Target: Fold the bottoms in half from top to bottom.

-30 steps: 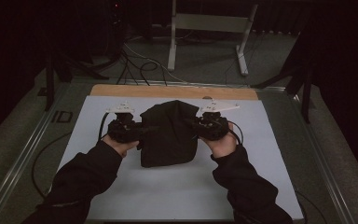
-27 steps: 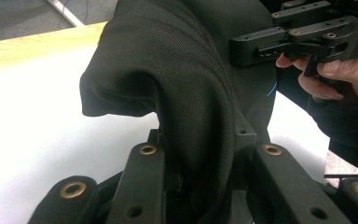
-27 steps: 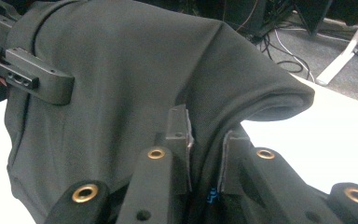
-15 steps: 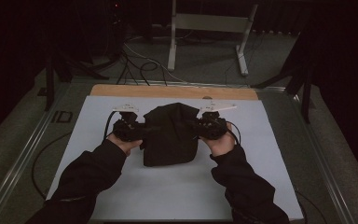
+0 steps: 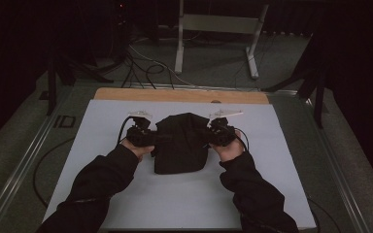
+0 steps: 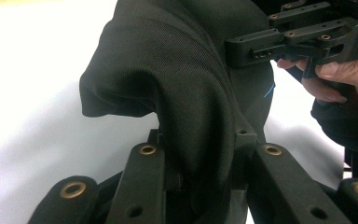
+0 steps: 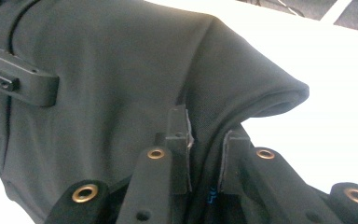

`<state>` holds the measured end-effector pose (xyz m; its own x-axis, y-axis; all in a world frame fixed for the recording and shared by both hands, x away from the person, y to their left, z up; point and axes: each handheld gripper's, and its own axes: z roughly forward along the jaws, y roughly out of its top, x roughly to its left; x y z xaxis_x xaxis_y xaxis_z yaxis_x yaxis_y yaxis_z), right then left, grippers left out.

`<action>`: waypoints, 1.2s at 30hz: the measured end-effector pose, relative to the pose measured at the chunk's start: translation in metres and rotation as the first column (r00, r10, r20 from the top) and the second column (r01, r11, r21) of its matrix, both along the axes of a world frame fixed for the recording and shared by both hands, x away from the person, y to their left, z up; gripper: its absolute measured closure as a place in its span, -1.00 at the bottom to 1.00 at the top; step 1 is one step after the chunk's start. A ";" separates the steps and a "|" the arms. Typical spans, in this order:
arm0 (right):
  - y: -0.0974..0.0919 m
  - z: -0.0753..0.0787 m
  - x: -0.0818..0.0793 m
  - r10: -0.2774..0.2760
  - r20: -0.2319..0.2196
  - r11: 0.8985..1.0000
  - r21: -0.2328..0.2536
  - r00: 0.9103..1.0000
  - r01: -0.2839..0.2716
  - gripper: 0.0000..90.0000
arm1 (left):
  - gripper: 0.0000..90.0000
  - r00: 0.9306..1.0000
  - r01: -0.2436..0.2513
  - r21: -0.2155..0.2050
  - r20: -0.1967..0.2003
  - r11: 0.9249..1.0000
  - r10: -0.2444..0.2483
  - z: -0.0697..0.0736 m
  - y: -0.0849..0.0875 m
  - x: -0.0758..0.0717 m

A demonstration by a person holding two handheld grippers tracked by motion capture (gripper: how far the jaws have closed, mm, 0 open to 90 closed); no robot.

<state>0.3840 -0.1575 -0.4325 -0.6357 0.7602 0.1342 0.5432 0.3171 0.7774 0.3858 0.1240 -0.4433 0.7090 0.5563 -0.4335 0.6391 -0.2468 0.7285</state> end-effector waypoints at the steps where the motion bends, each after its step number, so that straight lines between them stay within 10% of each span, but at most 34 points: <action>1: 0.000 -0.002 0.002 -0.006 -0.009 1.000 -0.004 1.000 0.006 0.74 | 0.64 1.000 0.000 0.004 -0.003 1.000 0.000 -0.003 0.000 0.002; 36: 0.011 -0.057 0.064 -0.096 -0.058 0.990 -0.106 0.994 0.089 0.73 | 0.62 0.995 -0.073 0.081 -0.067 0.994 0.079 -0.058 -0.007 0.062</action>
<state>0.4481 -0.1461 -0.4898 -0.5548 0.8271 0.0894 0.6206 0.3398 0.7067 0.4477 0.1173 -0.5009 0.6330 0.6413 -0.4337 0.7067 -0.2501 0.6618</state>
